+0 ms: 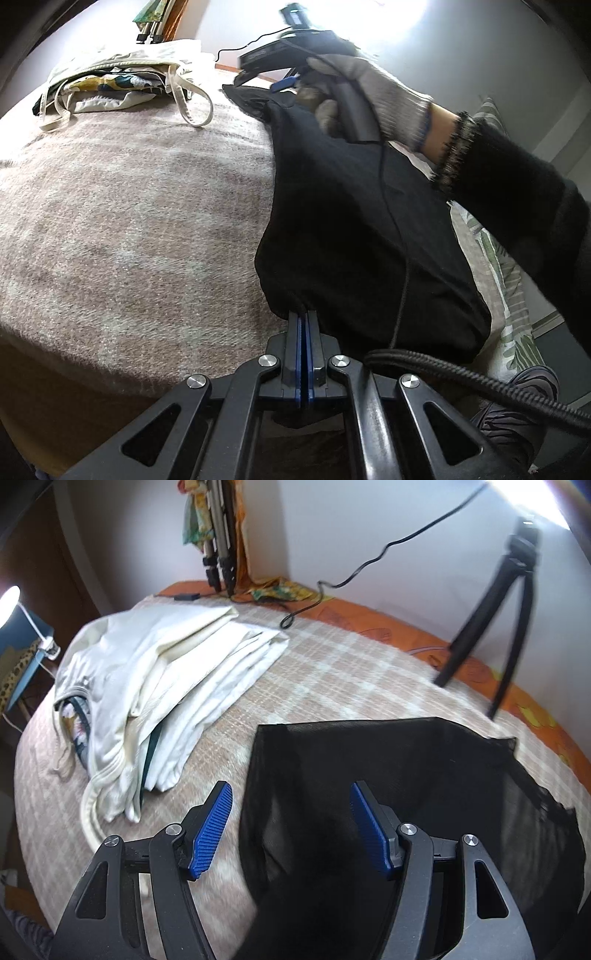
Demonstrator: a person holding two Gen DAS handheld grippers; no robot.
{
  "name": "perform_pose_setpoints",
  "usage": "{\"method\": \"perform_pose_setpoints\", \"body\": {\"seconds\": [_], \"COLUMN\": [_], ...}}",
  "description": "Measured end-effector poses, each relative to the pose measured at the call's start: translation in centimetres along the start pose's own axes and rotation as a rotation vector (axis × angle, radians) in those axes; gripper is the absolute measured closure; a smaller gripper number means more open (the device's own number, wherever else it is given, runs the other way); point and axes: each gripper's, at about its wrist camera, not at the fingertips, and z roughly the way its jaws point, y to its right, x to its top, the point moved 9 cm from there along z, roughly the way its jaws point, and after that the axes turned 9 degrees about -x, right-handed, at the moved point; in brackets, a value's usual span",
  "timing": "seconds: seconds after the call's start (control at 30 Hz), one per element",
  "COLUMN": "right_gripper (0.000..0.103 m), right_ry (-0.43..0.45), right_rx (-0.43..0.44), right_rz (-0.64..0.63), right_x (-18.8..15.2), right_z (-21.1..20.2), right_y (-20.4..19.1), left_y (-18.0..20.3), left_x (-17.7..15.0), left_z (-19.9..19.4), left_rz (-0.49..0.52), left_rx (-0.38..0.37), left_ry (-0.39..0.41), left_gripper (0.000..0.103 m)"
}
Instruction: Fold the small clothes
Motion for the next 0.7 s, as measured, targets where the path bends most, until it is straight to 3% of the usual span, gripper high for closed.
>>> {"method": "perform_pose_setpoints", "body": {"seconds": [0.2, 0.3, 0.33, 0.37, 0.43, 0.57, 0.7], "right_gripper": [0.037, 0.055, 0.077, 0.090, 0.099, 0.101, 0.101], "right_ry": [-0.051, -0.043, -0.038, -0.040, -0.045, -0.018, 0.072], "right_rx": [-0.030, -0.057, -0.050, -0.030, -0.016, 0.000, 0.062], "right_rz": [-0.062, -0.076, -0.077, -0.072, -0.053, -0.022, 0.046], "right_x": [0.1, 0.1, 0.2, 0.2, 0.4, 0.8, 1.6], "right_z": [2.9, 3.1, 3.0, 3.0, 2.9, 2.3, -0.2], "right_y": [-1.0, -1.0, -1.1, -1.1, -0.7, 0.2, 1.9], "left_y": [0.2, 0.3, 0.4, 0.4, 0.4, 1.5, 2.9], "left_x": [-0.3, -0.2, -0.2, -0.2, -0.2, 0.0, 0.2], "left_z": [-0.1, -0.1, -0.2, -0.2, -0.4, -0.7, -0.8], "left_rz": [-0.004, -0.003, -0.003, -0.002, 0.007, 0.040, 0.075], "left_rx": [-0.007, -0.008, -0.009, -0.011, -0.013, -0.015, -0.021], "left_ry": [-0.004, -0.004, -0.003, -0.004, -0.004, 0.000, 0.002], "left_gripper": [0.103, 0.103, 0.103, 0.103, 0.103, 0.103, 0.103]}}
